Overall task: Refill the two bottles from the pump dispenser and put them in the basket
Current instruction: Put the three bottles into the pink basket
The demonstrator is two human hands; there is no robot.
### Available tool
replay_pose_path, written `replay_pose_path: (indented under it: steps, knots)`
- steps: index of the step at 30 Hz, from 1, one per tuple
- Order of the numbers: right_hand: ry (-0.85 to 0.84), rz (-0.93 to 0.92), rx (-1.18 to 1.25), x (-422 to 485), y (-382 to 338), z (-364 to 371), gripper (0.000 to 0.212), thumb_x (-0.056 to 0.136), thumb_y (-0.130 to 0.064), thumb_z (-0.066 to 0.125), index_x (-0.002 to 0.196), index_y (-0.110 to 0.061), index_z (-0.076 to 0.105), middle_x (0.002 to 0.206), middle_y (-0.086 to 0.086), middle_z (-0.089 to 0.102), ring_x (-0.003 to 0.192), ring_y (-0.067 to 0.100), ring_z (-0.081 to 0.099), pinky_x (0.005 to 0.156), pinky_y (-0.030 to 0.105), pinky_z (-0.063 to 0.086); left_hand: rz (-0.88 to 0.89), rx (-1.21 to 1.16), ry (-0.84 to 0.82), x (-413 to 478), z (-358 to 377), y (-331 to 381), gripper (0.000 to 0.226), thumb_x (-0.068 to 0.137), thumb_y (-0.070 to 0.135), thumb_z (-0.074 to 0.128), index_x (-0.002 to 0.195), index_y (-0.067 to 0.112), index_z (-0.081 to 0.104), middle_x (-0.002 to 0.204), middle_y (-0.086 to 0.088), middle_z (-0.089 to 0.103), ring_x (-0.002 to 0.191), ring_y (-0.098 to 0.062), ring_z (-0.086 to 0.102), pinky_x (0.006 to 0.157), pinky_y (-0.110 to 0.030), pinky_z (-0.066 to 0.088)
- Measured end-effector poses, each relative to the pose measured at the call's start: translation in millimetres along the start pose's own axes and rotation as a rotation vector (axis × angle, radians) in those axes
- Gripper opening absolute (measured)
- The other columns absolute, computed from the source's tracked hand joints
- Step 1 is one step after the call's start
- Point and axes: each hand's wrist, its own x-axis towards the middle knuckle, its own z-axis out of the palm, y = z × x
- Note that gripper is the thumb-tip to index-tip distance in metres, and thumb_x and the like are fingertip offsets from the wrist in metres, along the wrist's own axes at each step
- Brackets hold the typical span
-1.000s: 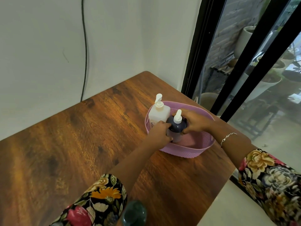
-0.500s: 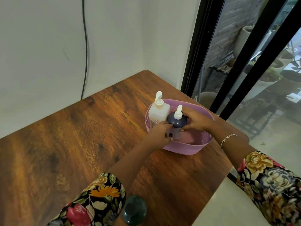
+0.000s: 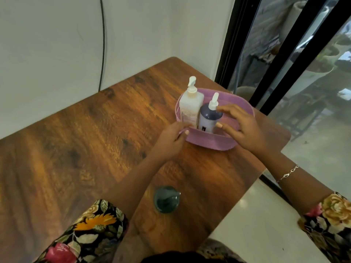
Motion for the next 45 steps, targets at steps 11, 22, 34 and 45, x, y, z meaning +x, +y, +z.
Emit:
replay_pose_path:
  steps: [11, 22, 34, 45]
  knots:
    - [-0.420, 0.070, 0.216, -59, -62, 53, 0.066, 0.071, -0.066, 0.056, 0.129, -0.040, 0.037, 0.133, -0.013, 0.044, 0.121, -0.004, 0.041, 0.099, 0.011, 0.033, -0.304, 0.037, -0.102, -73, -21, -27, 0.037, 0.095, 0.008, 0.047, 0.132, 0.010, 0.049, 0.131, -0.008, 0.054, 0.120, -0.018, 0.050, 0.092, -0.020, 0.037]
    - [-0.777, 0.061, 0.236, -81, -78, 104, 0.082, 0.071, -0.036, 0.074, 0.134, -0.035, 0.023, 0.139, -0.017, 0.027, 0.131, 0.001, 0.025, 0.108, 0.016, 0.017, -0.506, 0.158, -0.447, -132, -33, -32, 0.063, 0.082, 0.014, 0.068, 0.138, 0.011, 0.039, 0.134, -0.006, 0.050, 0.120, -0.019, 0.049, 0.098, -0.029, 0.043]
    - [-0.604, 0.191, 0.272, -90, -88, 116, 0.061, 0.072, -0.036, 0.071, 0.127, -0.030, 0.044, 0.127, -0.009, 0.051, 0.121, 0.001, 0.043, 0.106, 0.025, 0.033, -0.448, -0.075, -0.368, -135, -33, -25, 0.044, 0.080, 0.014, 0.069, 0.123, 0.014, 0.058, 0.116, 0.003, 0.064, 0.108, -0.011, 0.058, 0.097, -0.038, 0.047]
    - [-0.332, 0.235, 0.286, -80, -88, 70, 0.056, 0.061, -0.048, 0.071, 0.111, -0.040, 0.049, 0.114, -0.018, 0.056, 0.109, 0.000, 0.051, 0.091, 0.013, 0.042, -0.395, -0.328, -0.141, -100, -16, 7, 0.024, 0.080, 0.010, 0.069, 0.102, 0.020, 0.064, 0.104, 0.004, 0.067, 0.102, -0.010, 0.061, 0.094, -0.037, 0.051]
